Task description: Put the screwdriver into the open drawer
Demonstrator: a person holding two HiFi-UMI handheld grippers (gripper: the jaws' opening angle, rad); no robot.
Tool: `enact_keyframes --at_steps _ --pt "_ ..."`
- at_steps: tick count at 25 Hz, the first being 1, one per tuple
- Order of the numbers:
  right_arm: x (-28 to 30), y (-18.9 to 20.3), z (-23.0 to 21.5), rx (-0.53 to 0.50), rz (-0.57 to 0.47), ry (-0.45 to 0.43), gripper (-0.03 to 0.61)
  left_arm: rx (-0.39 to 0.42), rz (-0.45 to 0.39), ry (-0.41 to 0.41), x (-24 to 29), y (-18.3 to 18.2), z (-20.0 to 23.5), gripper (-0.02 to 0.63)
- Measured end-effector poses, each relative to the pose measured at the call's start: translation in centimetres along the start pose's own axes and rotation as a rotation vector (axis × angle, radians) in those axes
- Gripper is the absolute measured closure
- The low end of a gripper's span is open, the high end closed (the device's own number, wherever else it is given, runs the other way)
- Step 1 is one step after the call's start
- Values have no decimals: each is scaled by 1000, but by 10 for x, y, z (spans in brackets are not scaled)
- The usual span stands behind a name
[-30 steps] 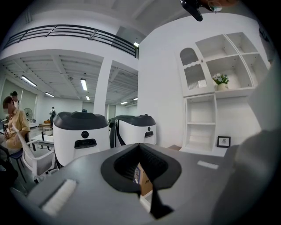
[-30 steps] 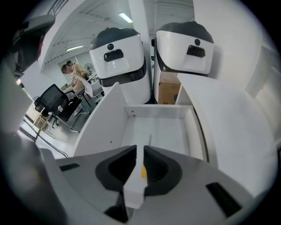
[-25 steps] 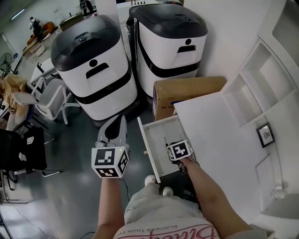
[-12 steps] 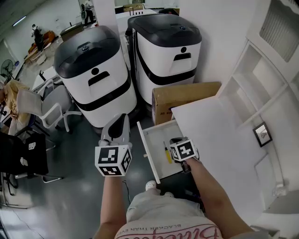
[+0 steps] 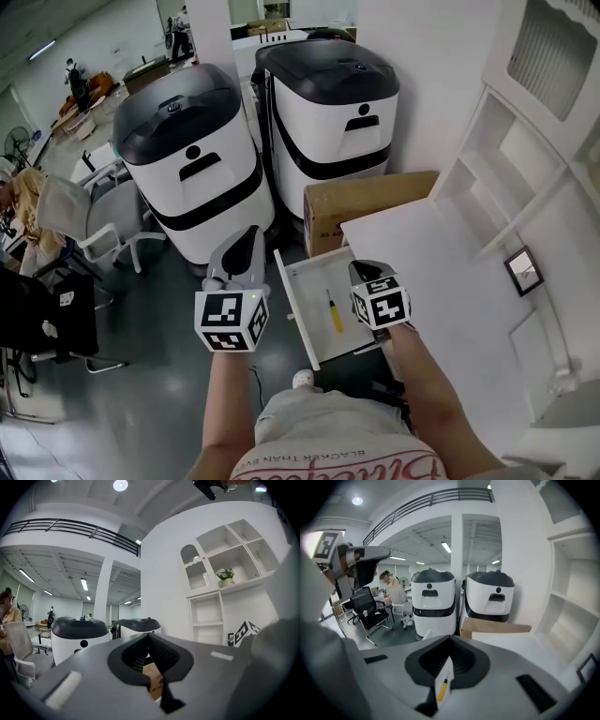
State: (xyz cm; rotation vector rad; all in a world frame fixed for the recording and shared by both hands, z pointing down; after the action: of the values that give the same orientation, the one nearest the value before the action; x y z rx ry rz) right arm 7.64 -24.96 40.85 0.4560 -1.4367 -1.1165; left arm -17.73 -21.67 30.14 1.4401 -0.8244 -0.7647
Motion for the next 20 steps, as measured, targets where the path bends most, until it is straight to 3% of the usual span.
enact_keyframes --at_steps 20 --pt "-91 -82 -38 25 -382 134 572 54 -77 46 12 -28 -17 603"
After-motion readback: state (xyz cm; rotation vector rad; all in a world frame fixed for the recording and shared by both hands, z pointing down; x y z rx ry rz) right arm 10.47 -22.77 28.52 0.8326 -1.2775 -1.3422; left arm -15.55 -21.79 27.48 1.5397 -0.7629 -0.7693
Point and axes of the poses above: the fingertips, and each gripper's own axes: x forward along the fingers, z to its left, y out of its underside, the point moved 10 cm from there along -x, backward along the fingers, and after that the axes turned 12 degrees about y, right-handed, at the moved point
